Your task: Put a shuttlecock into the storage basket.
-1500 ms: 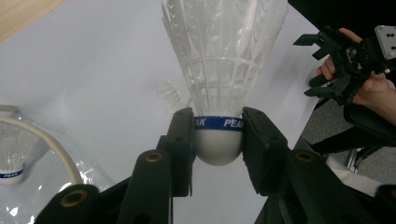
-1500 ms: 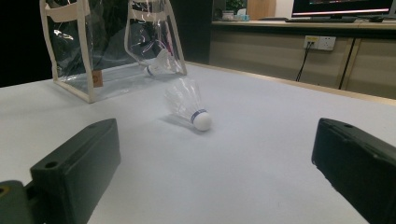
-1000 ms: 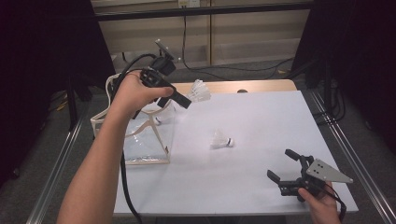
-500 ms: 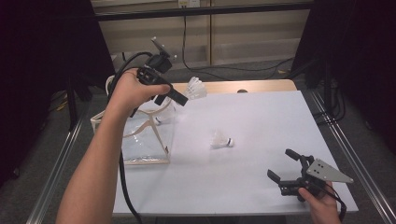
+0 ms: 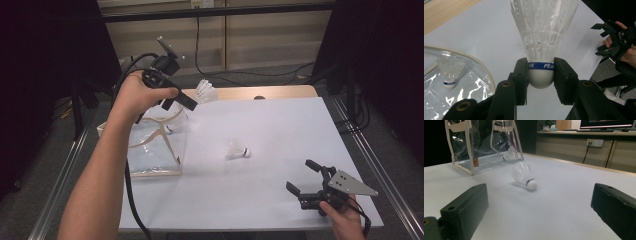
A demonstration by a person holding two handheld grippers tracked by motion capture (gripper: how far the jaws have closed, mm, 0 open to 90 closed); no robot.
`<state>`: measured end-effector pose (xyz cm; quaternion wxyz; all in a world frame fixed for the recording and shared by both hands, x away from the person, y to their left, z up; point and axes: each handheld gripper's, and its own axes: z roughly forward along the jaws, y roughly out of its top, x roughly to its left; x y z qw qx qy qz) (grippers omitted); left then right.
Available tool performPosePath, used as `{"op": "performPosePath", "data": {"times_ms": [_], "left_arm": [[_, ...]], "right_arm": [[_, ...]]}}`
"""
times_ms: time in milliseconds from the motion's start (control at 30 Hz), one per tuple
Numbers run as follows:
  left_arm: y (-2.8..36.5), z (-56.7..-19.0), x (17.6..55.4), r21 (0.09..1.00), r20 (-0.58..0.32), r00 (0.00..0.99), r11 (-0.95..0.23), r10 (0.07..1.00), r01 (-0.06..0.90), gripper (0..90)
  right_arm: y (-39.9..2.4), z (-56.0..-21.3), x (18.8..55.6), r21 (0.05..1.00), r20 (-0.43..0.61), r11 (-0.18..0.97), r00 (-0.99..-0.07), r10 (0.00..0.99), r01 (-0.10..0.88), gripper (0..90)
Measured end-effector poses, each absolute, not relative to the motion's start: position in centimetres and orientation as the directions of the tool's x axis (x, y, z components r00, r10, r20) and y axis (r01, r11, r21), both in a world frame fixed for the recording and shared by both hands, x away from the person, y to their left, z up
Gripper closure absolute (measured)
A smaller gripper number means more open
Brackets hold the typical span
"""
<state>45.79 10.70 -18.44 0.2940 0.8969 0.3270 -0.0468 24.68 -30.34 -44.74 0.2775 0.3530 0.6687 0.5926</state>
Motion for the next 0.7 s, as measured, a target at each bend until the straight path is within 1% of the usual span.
{"op": "performPosePath", "data": {"times_ms": [67, 333, 700], "left_arm": [[10.8, -18.4, 45.8, 0.5, -0.28, 0.771, -0.598, 0.572, 0.626, 65.5], [11.1, -18.0, 45.9, 0.501, -0.264, 0.773, -0.602, 0.577, 0.621, 65.5], [11.8, -17.8, 46.0, 0.504, -0.267, 0.761, -0.587, 0.591, 0.633, 65.5]], "right_arm": [[-30.3, -44.7, 24.7, 0.989, 0.047, 0.048, -0.597, 0.801, 0.142, 0.7], [-30.3, -44.7, 24.7, 0.988, 0.049, 0.047, -0.597, 0.801, 0.144, 0.7], [-30.3, -44.7, 24.7, 0.989, 0.047, 0.048, -0.597, 0.801, 0.142, 0.7]]}}
